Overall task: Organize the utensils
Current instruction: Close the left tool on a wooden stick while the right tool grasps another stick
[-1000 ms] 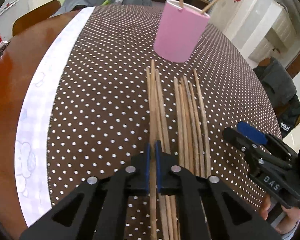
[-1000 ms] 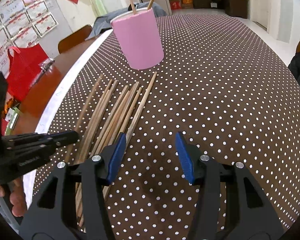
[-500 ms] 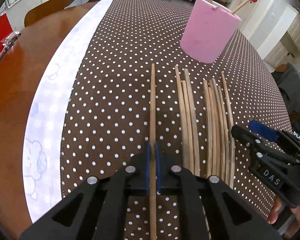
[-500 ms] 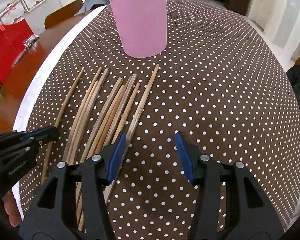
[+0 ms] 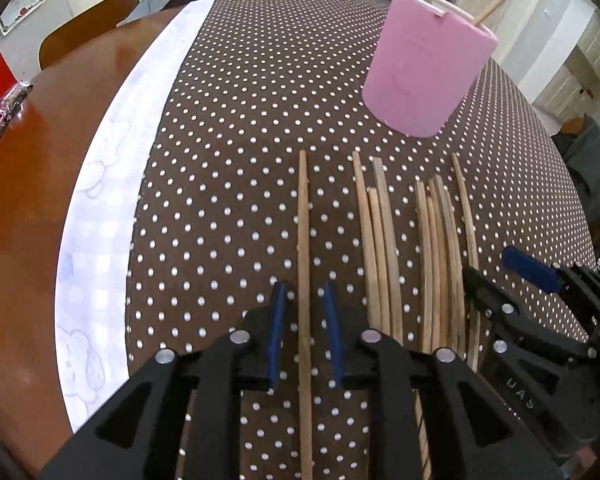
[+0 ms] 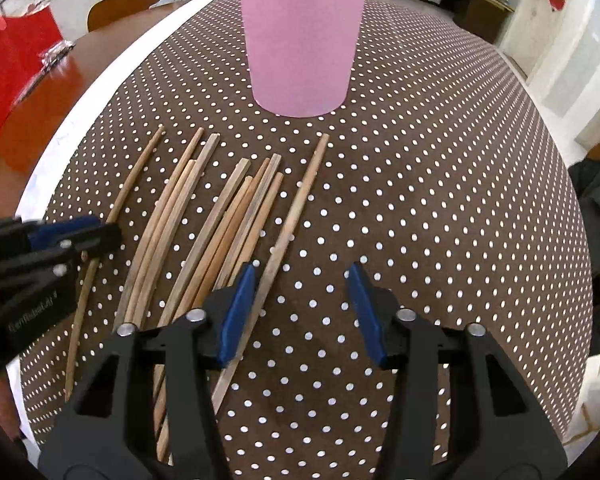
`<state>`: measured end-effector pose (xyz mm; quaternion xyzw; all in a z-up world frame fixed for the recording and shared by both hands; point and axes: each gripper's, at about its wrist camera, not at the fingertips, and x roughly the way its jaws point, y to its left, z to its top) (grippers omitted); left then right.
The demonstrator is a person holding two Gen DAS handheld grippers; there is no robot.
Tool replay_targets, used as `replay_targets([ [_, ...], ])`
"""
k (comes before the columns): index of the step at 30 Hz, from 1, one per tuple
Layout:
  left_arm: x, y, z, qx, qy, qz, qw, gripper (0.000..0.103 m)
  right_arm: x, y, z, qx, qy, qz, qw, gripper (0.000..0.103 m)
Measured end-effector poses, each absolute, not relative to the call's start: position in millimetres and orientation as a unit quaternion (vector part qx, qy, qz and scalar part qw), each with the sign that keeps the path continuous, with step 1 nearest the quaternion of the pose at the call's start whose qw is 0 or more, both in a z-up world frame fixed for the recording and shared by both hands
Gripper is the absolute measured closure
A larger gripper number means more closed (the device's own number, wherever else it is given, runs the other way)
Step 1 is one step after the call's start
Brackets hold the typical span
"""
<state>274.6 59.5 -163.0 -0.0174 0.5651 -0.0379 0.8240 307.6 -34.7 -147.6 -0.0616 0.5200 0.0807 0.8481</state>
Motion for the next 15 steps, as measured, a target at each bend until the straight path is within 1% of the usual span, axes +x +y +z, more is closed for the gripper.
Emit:
replay_targets([
  [1,277.3,59.7,-163.0,-0.018,0.565,-0.039,0.824,0.083,310.0,-32.7,-147.0,-0.062,0.521,0.081,0.847,0.068],
  [3,284.0,59.2,-163.4,-0.019,0.567,-0.039,0.823,0.084,315.6,-33.8,-145.7,-0.063,0.525,0.081,0.845,0.075],
  [4,285.8,58.8,-164.2,-0.013,0.566,-0.035,0.823,0.088,315.9,-38.0,-145.6,-0.062,0.526,0.082,0.844,0.08],
  [5,287.3,58.7,-164.5,-0.007,0.565,-0.029,0.824,0.094,319.3,-39.0,-145.2,-0.062,0.528,0.081,0.843,0.082],
  [6,293.3,60.1,-163.8,-0.002,0.563,-0.024,0.826,0.095,321.9,-43.5,-144.5,-0.056,0.529,0.083,0.843,0.087],
  [7,294.6,60.4,-163.8,-0.003,0.56,-0.022,0.828,0.096,322.1,-52.0,-143.3,-0.05,0.53,0.085,0.842,0.09],
  [10,307.7,62.6,-162.7,-0.009,0.555,-0.021,0.831,0.097,322.3,-58.1,-143.8,-0.03,0.532,0.093,0.841,0.093],
  [15,297.6,67.1,-157.7,-0.035,0.533,-0.031,0.845,0.097,321.5,-78.9,-144.1,0.025,0.526,0.112,0.843,0.097],
])
